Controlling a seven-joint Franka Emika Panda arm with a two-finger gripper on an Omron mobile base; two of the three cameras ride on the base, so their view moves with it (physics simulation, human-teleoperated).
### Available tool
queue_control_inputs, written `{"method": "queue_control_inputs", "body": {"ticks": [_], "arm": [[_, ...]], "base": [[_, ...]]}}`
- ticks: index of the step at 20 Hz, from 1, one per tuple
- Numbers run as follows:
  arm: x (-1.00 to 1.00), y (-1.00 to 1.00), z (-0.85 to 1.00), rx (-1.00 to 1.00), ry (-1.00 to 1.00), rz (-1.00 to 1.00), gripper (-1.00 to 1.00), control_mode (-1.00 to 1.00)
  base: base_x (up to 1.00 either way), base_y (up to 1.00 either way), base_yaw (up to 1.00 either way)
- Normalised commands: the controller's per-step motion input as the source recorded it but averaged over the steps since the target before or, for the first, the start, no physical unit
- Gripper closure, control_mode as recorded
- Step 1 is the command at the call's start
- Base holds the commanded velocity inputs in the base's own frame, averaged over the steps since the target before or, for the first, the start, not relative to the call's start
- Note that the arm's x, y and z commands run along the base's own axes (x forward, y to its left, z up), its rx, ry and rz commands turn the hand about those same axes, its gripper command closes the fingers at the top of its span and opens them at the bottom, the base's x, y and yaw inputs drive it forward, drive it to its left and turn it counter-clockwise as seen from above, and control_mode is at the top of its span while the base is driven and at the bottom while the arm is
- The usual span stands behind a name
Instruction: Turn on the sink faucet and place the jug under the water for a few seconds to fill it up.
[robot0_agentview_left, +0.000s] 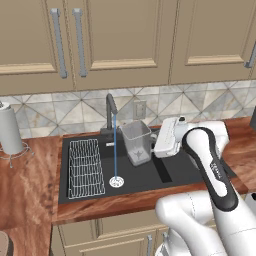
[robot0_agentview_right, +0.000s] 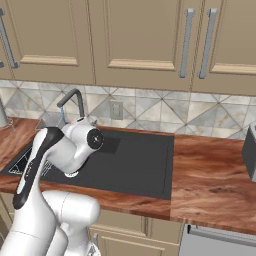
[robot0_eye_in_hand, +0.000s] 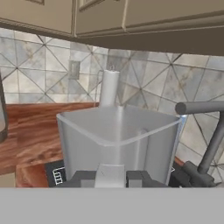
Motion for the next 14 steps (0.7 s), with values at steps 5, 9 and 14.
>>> {"method": "queue_control_inputs", "body": {"ticks": [5, 9, 14], "arm": [[0.22, 0.16, -0.14, 0.04, 0.0, 0.0, 1.0, -1.0], [0.11, 0.17, -0.26, 0.0, 0.0, 0.0, 1.0, -1.0], [0.09, 0.14, -0.26, 0.0, 0.0, 0.0, 1.0, -1.0]], "base": [[0.0, 0.0, 0.0], [0.0, 0.0, 0.0], [0.0, 0.0, 0.0]]}}
